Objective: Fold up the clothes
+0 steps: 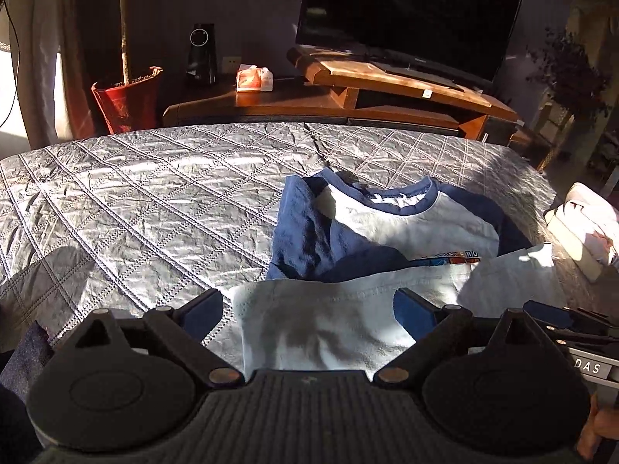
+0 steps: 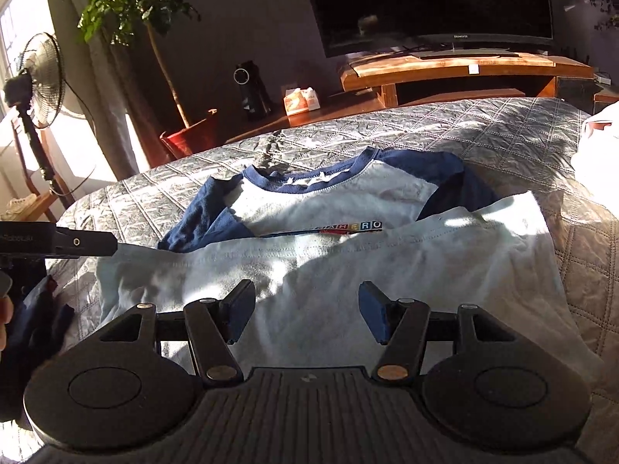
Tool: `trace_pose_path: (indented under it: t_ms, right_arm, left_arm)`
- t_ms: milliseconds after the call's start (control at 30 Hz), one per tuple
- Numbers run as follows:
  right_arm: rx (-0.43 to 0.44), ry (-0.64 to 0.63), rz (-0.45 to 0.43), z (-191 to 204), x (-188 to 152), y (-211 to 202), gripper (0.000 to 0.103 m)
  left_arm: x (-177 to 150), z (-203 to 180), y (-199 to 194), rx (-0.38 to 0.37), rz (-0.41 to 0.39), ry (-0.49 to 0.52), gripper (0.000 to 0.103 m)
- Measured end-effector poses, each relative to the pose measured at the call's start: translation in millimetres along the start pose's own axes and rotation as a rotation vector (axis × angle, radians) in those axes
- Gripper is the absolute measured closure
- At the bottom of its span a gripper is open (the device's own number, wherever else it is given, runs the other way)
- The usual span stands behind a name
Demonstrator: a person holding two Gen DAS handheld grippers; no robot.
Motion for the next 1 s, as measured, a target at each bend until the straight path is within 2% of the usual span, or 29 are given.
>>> trace_pose_path:
  t_ms: [133, 233, 300, 400, 433, 500, 533, 667, 767, 867, 933, 1000]
  right_arm:
    - [-0.010, 0.016, -0.001, -9, 2, 0, 0.036]
    - [-0.018, 0.033, 0.004, -16, 3, 0, 0.034]
    - [-0.019, 0.046, 0.022, -20, 1, 2, 0.031]
    - [-0.030, 0.047, 0.056, -24, -4, 6, 0.031]
    - [-0.037, 0.041, 0.062, -26, -5, 6, 0.031]
    - [-0.051, 0.032, 0.076, -31, -7, 6, 0.030]
    - [-0.057, 0.033, 0.077, -34, -7, 5, 0.030]
    - [-0.084, 0.064, 0.063, -48, -6, 0, 0.030]
    - [-0.100, 0.049, 0.079, -53, -10, 0, 0.030]
    - [-0.112, 0.004, 0.085, -49, -10, -1, 0.030]
    - [-0.116, -0.009, 0.059, -48, -6, -6, 0.030]
    - [-0.115, -0.020, 0.016, -50, 0, -16, 0.030]
  left_arm:
    - [-7, -19, 7, -0.076, 0.003, 0.047, 0.010]
    - [-17, -22, 18, -0.127, 0.038, 0.025, 0.010]
    - [-22, -19, 28, -0.130, 0.063, 0.003, 0.010]
    - [-28, -8, 46, -0.104, 0.091, -0.040, 0.013]
    - [-28, -4, 50, -0.103, 0.089, -0.056, 0.019]
    - [-25, 2, 55, -0.105, 0.072, -0.085, 0.019]
    - [-22, 5, 57, -0.093, 0.073, -0.096, 0.022]
    - [-12, 21, 55, -0.063, 0.047, -0.224, 0.022]
    - [-12, 40, 53, 0.046, 0.044, -0.269, 0.016]
    - [-16, 57, 49, 0.138, 0.053, -0.270, 0.016]
    - [-13, 58, 37, 0.153, 0.024, -0.243, 0.017]
    - [-6, 48, 17, 0.144, -0.027, -0.153, 0.017]
Point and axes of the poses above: each gripper's, at about its wrist camera, not at the fingertips, and y roughly the way its jaws point, z to its left, x to its top, the point moved 8 cm from there along y, roughly the way its jaws point, and after that the axes turned 5 degrees about x, right-handed, at the moved point
